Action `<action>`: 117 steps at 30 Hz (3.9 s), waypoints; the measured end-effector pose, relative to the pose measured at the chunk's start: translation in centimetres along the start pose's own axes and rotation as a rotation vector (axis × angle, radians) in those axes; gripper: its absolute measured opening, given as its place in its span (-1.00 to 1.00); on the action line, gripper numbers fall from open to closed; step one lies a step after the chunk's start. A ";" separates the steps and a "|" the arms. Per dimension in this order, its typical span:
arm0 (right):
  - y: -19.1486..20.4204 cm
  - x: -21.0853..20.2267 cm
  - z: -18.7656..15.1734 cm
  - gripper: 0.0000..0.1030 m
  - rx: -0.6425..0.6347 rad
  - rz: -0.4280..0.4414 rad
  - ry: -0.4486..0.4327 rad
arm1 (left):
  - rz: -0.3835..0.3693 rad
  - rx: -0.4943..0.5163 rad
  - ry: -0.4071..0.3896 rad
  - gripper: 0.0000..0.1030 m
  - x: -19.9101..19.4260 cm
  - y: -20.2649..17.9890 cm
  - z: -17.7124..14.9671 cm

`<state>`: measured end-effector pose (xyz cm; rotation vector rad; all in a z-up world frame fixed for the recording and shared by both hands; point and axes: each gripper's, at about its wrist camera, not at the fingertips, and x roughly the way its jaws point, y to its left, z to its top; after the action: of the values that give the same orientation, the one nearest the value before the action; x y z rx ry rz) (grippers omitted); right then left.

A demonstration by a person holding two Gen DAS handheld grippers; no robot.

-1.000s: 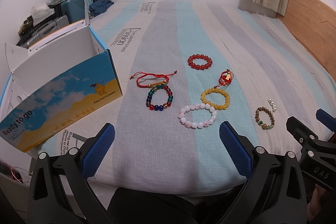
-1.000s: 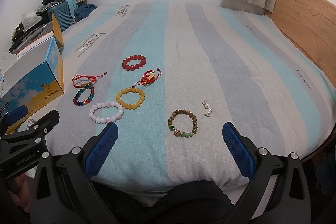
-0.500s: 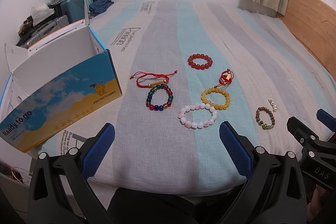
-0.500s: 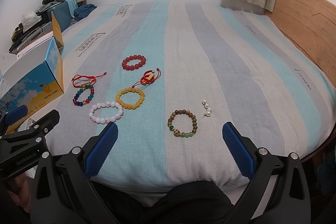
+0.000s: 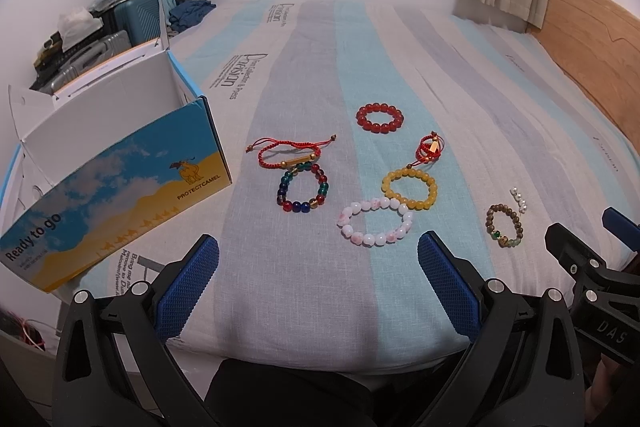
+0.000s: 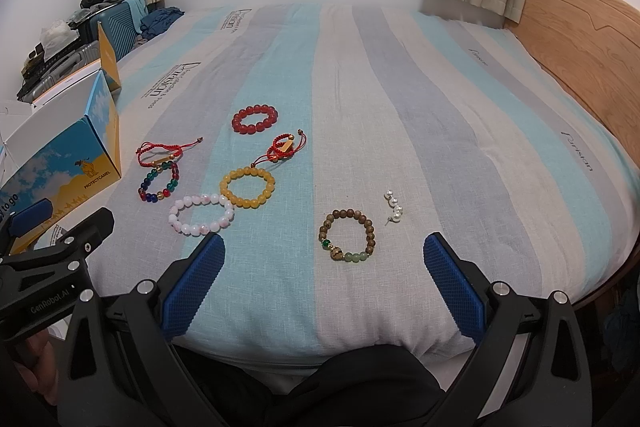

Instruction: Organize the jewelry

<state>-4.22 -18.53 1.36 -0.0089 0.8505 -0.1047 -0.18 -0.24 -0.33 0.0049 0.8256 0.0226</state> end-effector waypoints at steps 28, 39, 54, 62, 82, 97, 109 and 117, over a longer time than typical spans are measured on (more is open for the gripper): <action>-6.3 3.9 4.0 0.86 0.026 0.033 0.138 | -0.057 0.070 0.122 0.89 4.7 -2.8 2.4; -9.2 10.0 6.3 0.86 -0.021 0.056 0.396 | -0.132 0.172 0.287 0.89 9.4 -5.7 4.0; -8.1 17.2 7.1 0.34 -0.061 0.084 0.658 | -0.150 0.237 0.541 0.66 14.3 -8.1 5.6; -8.0 19.4 6.5 -0.15 -0.030 0.093 0.719 | -0.161 0.230 0.627 0.26 16.8 -7.2 5.4; -8.6 22.8 5.4 -0.80 0.045 0.148 0.733 | -0.187 0.270 0.668 -0.40 17.6 -7.3 4.2; -8.5 19.3 6.9 -0.80 0.024 0.153 0.677 | -0.195 0.328 0.607 -0.82 13.3 -7.9 3.3; -7.4 13.3 9.5 -0.80 0.005 0.159 0.585 | -0.187 0.286 0.501 -0.82 9.0 -7.0 6.9; -4.8 10.3 11.4 -0.80 -0.042 0.148 0.495 | -0.176 0.205 0.372 -0.82 5.8 -5.4 10.5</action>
<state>10.63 -24.68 1.42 0.0420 1.3444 0.0536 11.54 -5.46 2.48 0.1239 1.1950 -0.2336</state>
